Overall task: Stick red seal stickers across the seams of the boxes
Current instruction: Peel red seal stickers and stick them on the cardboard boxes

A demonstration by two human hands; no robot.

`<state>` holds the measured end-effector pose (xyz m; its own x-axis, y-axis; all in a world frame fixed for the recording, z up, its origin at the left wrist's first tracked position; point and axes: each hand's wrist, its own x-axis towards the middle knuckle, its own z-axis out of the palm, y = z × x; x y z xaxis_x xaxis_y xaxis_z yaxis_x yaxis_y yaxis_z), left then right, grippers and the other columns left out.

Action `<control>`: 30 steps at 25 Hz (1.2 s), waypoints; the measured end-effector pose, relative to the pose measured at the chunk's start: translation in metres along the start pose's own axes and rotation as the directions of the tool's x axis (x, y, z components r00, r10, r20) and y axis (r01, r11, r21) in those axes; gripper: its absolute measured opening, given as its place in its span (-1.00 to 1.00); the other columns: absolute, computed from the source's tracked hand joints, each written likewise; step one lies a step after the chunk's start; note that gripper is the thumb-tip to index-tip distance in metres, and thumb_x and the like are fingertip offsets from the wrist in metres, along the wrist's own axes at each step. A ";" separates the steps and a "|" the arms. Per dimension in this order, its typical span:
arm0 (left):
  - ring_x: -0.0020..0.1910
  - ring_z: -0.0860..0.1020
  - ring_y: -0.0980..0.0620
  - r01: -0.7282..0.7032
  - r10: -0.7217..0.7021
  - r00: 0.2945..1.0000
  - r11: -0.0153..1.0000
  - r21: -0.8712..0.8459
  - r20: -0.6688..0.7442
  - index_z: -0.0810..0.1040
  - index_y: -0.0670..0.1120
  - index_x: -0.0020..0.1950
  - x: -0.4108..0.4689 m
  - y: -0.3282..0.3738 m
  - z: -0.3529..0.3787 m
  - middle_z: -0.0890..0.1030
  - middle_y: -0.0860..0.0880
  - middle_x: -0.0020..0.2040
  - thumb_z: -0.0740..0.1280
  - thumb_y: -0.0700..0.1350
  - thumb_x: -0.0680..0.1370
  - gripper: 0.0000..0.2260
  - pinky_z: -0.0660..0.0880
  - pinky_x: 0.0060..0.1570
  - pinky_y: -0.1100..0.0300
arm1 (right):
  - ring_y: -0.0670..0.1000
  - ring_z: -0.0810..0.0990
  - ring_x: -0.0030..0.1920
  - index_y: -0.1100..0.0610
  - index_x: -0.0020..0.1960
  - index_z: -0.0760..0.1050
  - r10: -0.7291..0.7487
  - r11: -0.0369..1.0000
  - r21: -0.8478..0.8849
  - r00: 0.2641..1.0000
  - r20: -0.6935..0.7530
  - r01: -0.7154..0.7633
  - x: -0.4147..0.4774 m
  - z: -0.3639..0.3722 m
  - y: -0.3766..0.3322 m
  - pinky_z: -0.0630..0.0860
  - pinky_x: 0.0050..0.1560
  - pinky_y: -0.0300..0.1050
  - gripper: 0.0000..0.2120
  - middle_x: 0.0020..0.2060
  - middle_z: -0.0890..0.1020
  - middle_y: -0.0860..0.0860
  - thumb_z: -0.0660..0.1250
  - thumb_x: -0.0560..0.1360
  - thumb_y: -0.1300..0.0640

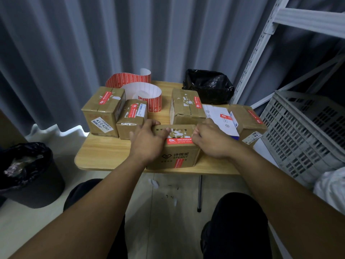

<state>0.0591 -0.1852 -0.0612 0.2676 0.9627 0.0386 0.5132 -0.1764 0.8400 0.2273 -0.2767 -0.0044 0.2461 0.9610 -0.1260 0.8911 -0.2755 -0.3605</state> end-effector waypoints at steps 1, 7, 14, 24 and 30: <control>0.29 0.27 -0.11 0.001 -0.001 1.000 1.000 0.001 -0.001 0.47 0.11 0.31 0.000 0.000 0.000 0.49 -0.07 0.33 0.32 0.22 0.57 -0.63 0.32 0.24 -0.01 | -0.01 0.40 0.11 0.05 -0.08 0.38 -0.017 1.000 0.001 1.000 -0.019 0.017 -0.002 0.003 0.001 0.42 0.10 -0.03 -0.84 0.17 0.34 0.03 0.16 0.66 0.05; 0.31 0.28 -0.12 0.006 -0.006 1.000 1.000 -0.002 0.002 0.47 0.10 0.32 -0.001 0.003 -0.002 0.49 -0.10 0.30 0.33 0.22 0.57 -0.62 0.33 0.26 -0.04 | -0.04 0.42 0.09 0.10 -0.02 0.41 -0.114 0.993 -0.038 0.991 -0.064 0.112 -0.005 0.002 0.005 0.40 0.06 -0.08 -0.85 0.11 0.39 -0.02 0.16 0.67 0.07; 0.33 0.29 -0.15 0.005 -0.005 1.000 1.000 -0.003 -0.008 0.49 0.10 0.31 -0.002 0.004 -0.002 0.49 -0.12 0.32 0.34 0.20 0.57 -0.63 0.29 0.27 -0.02 | -0.13 0.55 -0.17 0.10 -0.07 0.63 -0.060 0.934 0.340 0.986 -0.156 0.111 -0.004 0.000 0.015 0.47 -0.10 -0.17 -0.98 -0.13 0.61 -0.04 0.42 0.55 0.17; 0.34 0.27 -0.13 0.004 -0.004 1.000 1.000 -0.004 0.001 0.47 0.10 0.34 -0.003 0.004 -0.002 0.48 -0.11 0.33 0.33 0.21 0.57 -0.61 0.30 0.24 -0.01 | 0.01 0.52 -0.01 -0.01 -0.18 0.41 -0.115 0.993 -0.019 0.986 -0.117 0.113 -0.007 -0.002 0.000 0.48 0.01 -0.01 -0.78 0.00 0.52 0.00 0.24 0.64 0.15; 0.33 0.28 -0.14 -0.002 0.002 1.000 1.000 -0.002 0.004 0.48 0.10 0.33 -0.001 0.002 -0.002 0.48 -0.11 0.32 0.33 0.21 0.57 -0.62 0.31 0.25 -0.02 | 0.14 0.56 -0.05 0.21 -0.06 0.50 -0.030 0.999 -0.017 1.000 0.007 0.030 -0.009 -0.014 -0.010 0.46 -0.08 0.02 -0.80 -0.06 0.61 0.15 0.21 0.66 0.13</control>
<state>0.0584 -0.1861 -0.0590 0.2721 0.9615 0.0378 0.5113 -0.1777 0.8408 0.2218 -0.2820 0.0134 0.2169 0.9686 -0.1219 0.9045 -0.2464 -0.3480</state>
